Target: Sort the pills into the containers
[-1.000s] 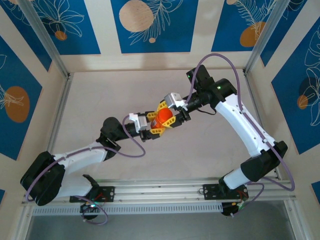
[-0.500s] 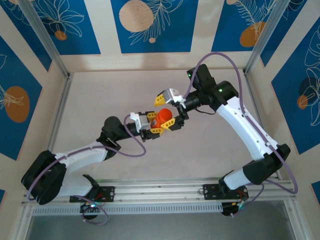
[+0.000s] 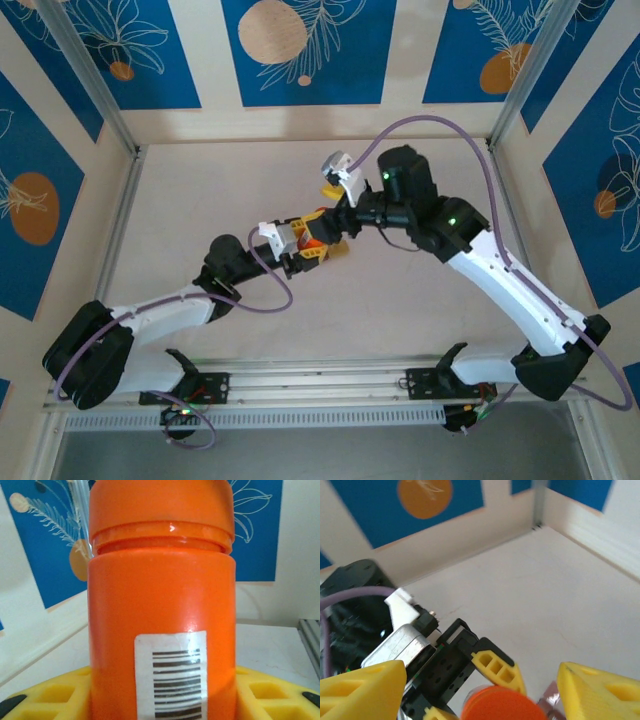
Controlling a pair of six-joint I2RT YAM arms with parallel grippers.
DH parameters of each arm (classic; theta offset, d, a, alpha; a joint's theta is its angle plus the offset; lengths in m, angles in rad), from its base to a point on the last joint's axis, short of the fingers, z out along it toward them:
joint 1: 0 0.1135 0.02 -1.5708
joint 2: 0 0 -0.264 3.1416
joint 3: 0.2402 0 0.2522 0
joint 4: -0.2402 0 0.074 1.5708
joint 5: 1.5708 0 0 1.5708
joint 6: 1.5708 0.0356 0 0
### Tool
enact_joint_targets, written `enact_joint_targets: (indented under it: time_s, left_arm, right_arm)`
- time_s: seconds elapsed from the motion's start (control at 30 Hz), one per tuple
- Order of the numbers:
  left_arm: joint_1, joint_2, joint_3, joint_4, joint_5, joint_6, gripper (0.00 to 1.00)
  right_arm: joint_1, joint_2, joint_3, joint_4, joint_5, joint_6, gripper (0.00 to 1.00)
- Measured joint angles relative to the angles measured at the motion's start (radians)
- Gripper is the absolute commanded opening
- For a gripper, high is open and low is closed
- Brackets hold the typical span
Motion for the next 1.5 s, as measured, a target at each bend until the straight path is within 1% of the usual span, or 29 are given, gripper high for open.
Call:
enact_joint_targets:
  time_s: [0.1,0.2,0.3,0.43,0.67,1.1,1.17,1.33,1.5]
  left_arm:
    - [0.000,0.000,-0.003,0.000,-0.031,0.000,0.00]
    - [0.000,0.000,-0.003,0.001,-0.050,0.000,0.00]
    - [0.000,-0.001,-0.003,0.001,-0.061,0.000,0.00]
    - [0.000,-0.006,-0.003,0.000,-0.064,0.000,0.00]
    - [0.000,-0.019,-0.004,0.000,-0.064,0.000,0.00]
    - [0.000,-0.021,-0.006,0.000,-0.064,0.000,0.00]
    - [0.000,-0.021,-0.006,0.000,-0.064,0.000,0.00]
    - [0.000,-0.021,-0.006,0.000,-0.064,0.000,0.00]
    - [0.000,-0.021,-0.008,0.000,-0.064,0.000,0.00]
  right_arm:
    - [0.074,-0.002,-0.013,0.006,0.201,0.151,0.79]
    - [0.124,-0.012,-0.037,0.014,0.340,0.248,0.79]
    - [0.155,-0.014,-0.046,0.021,0.432,0.307,0.79]
    - [0.166,-0.016,-0.059,0.024,0.499,0.358,0.79]
    - [0.166,-0.016,-0.066,0.021,0.539,0.398,0.79]
    - [0.158,-0.002,-0.074,0.006,0.490,0.433,0.79]
    - [0.158,-0.002,-0.074,0.001,0.482,0.435,0.76]
    - [0.158,-0.002,-0.074,-0.002,0.469,0.441,0.66]
    - [0.153,-0.002,-0.074,-0.002,0.451,0.449,0.61]
